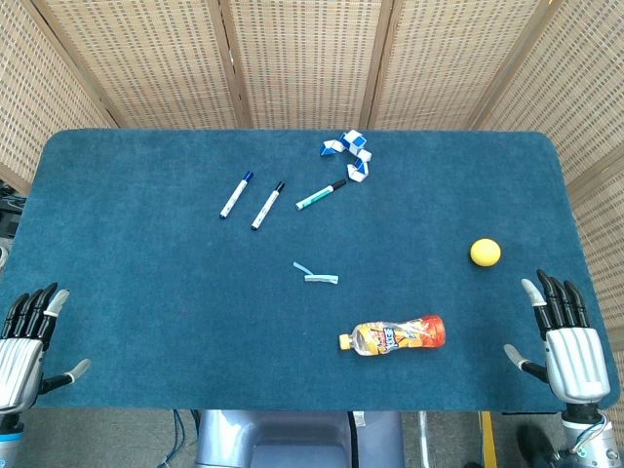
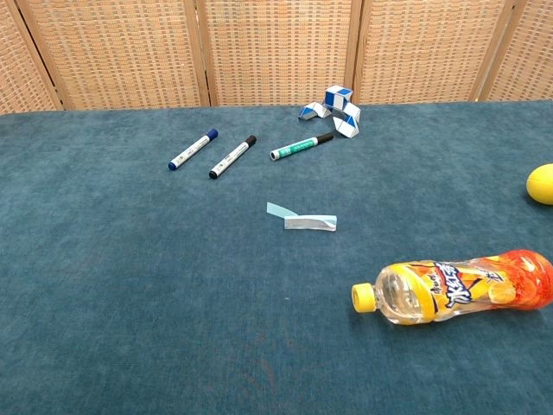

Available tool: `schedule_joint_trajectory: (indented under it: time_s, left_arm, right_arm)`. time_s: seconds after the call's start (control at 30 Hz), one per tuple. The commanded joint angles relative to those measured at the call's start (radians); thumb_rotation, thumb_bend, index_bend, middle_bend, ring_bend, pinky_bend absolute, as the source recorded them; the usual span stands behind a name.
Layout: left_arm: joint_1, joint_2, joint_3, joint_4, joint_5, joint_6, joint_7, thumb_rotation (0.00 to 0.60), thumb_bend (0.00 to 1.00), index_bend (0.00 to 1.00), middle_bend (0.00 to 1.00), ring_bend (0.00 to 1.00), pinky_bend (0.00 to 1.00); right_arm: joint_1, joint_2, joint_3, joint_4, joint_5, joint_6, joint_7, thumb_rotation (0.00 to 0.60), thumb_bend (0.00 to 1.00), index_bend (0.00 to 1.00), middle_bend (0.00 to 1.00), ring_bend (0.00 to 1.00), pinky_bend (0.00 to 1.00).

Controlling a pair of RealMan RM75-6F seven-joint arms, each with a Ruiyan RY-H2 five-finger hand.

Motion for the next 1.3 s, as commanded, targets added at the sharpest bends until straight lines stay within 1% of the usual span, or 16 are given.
schedule_joint_trajectory:
  time_s: [0.03, 0.27, 0.4, 0.47, 0.57, 0.6, 0.73, 0.83, 0.9, 0.93, 1.1, 1.2, 1.3]
  left_arm:
    - [0.0, 0.0, 0.0, 0.001, 0.0, 0.0, -0.002, 0.6, 0.0, 0.0, 0.0, 0.0, 0.0]
    - [0.0, 0.001, 0.0, 0.006, 0.005, 0.003, -0.011, 0.6, 0.0, 0.0, 0.0, 0.0, 0.0]
    - [-0.003, -0.004, -0.004, 0.009, 0.004, 0.001, -0.005, 0.6, 0.0, 0.0, 0.0, 0.0, 0.0]
    - [-0.006, -0.006, -0.007, 0.007, -0.003, -0.007, 0.002, 0.6, 0.0, 0.0, 0.0, 0.0, 0.0]
    - [-0.012, -0.007, -0.013, 0.003, -0.015, -0.019, 0.007, 0.6, 0.0, 0.0, 0.0, 0.0, 0.0]
    - [-0.014, -0.008, -0.015, 0.003, -0.018, -0.022, 0.008, 0.6, 0.0, 0.0, 0.0, 0.0, 0.0]
    - [-0.015, -0.01, -0.018, 0.002, -0.027, -0.026, 0.016, 0.6, 0.0, 0.0, 0.0, 0.0, 0.0]
    - [-0.017, -0.015, -0.024, -0.001, -0.041, -0.034, 0.023, 0.6, 0.0, 0.0, 0.0, 0.0, 0.0]
    - [-0.021, -0.02, -0.031, -0.001, -0.057, -0.042, 0.031, 0.6, 0.0, 0.0, 0.0, 0.0, 0.0]
    - [-0.023, -0.023, -0.035, -0.002, -0.067, -0.049, 0.037, 0.6, 0.0, 0.0, 0.0, 0.0, 0.0]
    - [-0.032, -0.031, -0.049, 0.0, -0.104, -0.071, 0.051, 0.6, 0.0, 0.0, 0.0, 0.0, 0.0]
    - [-0.041, -0.036, -0.063, -0.001, -0.134, -0.087, 0.062, 0.6, 0.0, 0.0, 0.0, 0.0, 0.0]
    - [-0.046, -0.039, -0.069, -0.001, -0.151, -0.098, 0.069, 0.6, 0.0, 0.0, 0.0, 0.0, 0.0]
  right_arm:
    - [0.0, 0.0, -0.001, 0.0, -0.001, 0.001, 0.001, 0.6, 0.0, 0.0, 0.0, 0.0, 0.0]
    - [0.017, 0.002, 0.002, -0.02, -0.004, -0.023, -0.01, 0.6, 0.0, 0.0, 0.0, 0.0, 0.0]
    - [0.065, 0.033, 0.016, -0.083, -0.033, -0.076, -0.077, 0.6, 0.0, 0.0, 0.0, 0.0, 0.0]
    - [0.115, 0.063, 0.037, -0.15, -0.038, -0.139, -0.116, 0.6, 0.0, 0.01, 0.0, 0.0, 0.0]
    - [0.191, 0.093, 0.08, -0.24, -0.012, -0.24, -0.154, 0.6, 0.0, 0.06, 0.0, 0.0, 0.0]
    - [0.228, 0.096, 0.103, -0.27, 0.008, -0.286, -0.174, 0.6, 0.0, 0.1, 0.0, 0.0, 0.0]
    - [0.309, 0.073, 0.152, -0.302, 0.057, -0.378, -0.228, 0.6, 0.0, 0.2, 0.0, 0.0, 0.0]
    - [0.404, 0.005, 0.204, -0.309, 0.157, -0.481, -0.322, 0.6, 0.0, 0.27, 0.0, 0.0, 0.0]
    - [0.481, -0.071, 0.238, -0.277, 0.234, -0.545, -0.42, 0.6, 0.0, 0.3, 0.0, 0.0, 0.0]
    - [0.521, -0.118, 0.256, -0.257, 0.299, -0.572, -0.485, 0.6, 0.01, 0.31, 0.0, 0.0, 0.0]
    - [0.631, -0.232, 0.295, -0.196, 0.498, -0.625, -0.661, 0.6, 0.07, 0.32, 0.0, 0.0, 0.0]
    - [0.721, -0.316, 0.321, -0.154, 0.689, -0.631, -0.792, 0.6, 0.14, 0.32, 0.0, 0.0, 0.0]
    - [0.78, -0.363, 0.324, -0.116, 0.793, -0.62, -0.871, 0.6, 0.16, 0.32, 0.0, 0.0, 0.0]
